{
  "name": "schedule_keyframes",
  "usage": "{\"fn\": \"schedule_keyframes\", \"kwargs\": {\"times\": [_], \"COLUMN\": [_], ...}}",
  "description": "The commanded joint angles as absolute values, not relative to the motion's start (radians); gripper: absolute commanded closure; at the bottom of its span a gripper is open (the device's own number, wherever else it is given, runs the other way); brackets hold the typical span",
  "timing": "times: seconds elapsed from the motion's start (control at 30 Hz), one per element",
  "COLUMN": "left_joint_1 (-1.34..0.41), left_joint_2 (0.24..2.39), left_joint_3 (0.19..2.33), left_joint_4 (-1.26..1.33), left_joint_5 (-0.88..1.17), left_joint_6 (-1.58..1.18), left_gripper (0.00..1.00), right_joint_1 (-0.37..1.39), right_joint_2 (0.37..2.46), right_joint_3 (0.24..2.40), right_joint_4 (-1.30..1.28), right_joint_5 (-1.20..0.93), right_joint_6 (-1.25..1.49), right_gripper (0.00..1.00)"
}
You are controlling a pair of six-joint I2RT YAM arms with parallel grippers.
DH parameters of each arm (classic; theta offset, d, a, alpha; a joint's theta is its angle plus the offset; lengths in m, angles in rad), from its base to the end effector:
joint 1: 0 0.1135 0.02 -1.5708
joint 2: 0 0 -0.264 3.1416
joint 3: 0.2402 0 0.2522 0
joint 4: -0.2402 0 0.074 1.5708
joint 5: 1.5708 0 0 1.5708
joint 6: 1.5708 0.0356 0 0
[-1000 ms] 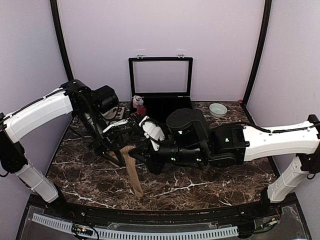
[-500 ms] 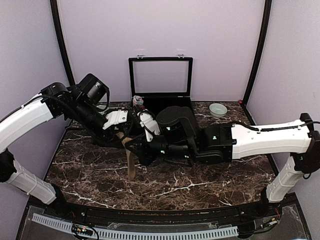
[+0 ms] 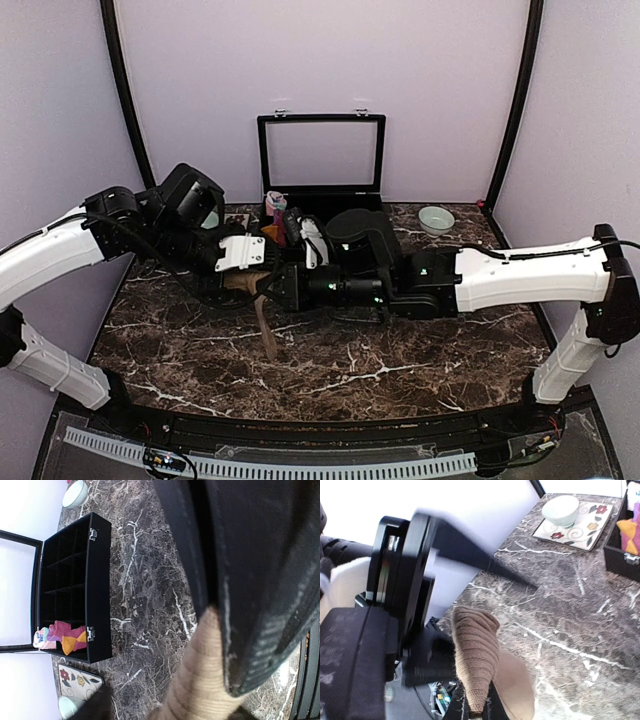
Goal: Roll the socks
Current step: Roll the sock at the center of the board.
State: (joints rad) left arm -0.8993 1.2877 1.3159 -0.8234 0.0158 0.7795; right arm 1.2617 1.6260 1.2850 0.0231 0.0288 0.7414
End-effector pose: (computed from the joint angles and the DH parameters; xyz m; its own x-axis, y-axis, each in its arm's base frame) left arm 0.1652 -0.2087 0.3556 0.2391 0.8288 -0.5059 0.8739 0.0434 0.4841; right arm 0.1195 0.3708 0.3175 -0.7076 0.0034 -0.7066 -0.6319 0.4446 0.6348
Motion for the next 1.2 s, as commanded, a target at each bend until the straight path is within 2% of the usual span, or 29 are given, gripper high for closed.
{"fn": "schedule_keyframes", "kwargs": {"times": [0.0, 0.13, 0.2, 0.4, 0.43, 0.63, 0.77, 0.9, 1.07, 1.17], "left_joint_1": [-0.924, -0.941, -0.944, -0.953, -0.954, -0.956, -0.956, -0.956, -0.956, -0.956], "left_joint_2": [1.245, 1.173, 1.164, 1.175, 1.177, 1.182, 1.165, 1.160, 1.150, 1.144], "left_joint_3": [1.327, 1.269, 1.265, 1.258, 1.254, 1.218, 1.168, 1.145, 1.150, 1.153], "left_joint_4": [-0.821, -0.776, -0.759, -0.720, -0.718, -0.707, -0.679, -0.647, -0.581, -0.565], "left_joint_5": [0.021, 0.078, 0.059, -0.018, -0.030, -0.076, -0.124, -0.175, -0.236, -0.250], "left_joint_6": [0.810, 0.862, 0.865, 0.879, 0.879, 0.878, 0.897, 0.917, 0.944, 0.953], "left_gripper": [0.01, 0.02, 0.05, 0.30, 0.32, 0.31, 0.26, 0.27, 0.47, 0.51], "right_joint_1": [1.251, 1.230, 1.225, 1.218, 1.218, 1.218, 1.216, 1.216, 1.216, 1.215], "right_joint_2": [1.644, 1.639, 1.642, 1.674, 1.681, 1.692, 1.683, 1.694, 1.700, 1.700], "right_joint_3": [1.287, 1.253, 1.252, 1.273, 1.277, 1.252, 1.226, 1.232, 1.225, 1.221], "right_joint_4": [0.118, 0.185, 0.193, 0.213, 0.217, 0.292, 0.346, 0.366, 0.379, 0.379], "right_joint_5": [-0.031, -0.065, -0.082, -0.127, -0.133, -0.166, -0.173, -0.197, -0.209, -0.212], "right_joint_6": [0.822, 0.865, 0.875, 0.894, 0.899, 0.947, 0.977, 0.996, 1.023, 1.034], "right_gripper": [1.00, 1.00, 1.00, 1.00, 1.00, 1.00, 1.00, 1.00, 1.00, 1.00]}}
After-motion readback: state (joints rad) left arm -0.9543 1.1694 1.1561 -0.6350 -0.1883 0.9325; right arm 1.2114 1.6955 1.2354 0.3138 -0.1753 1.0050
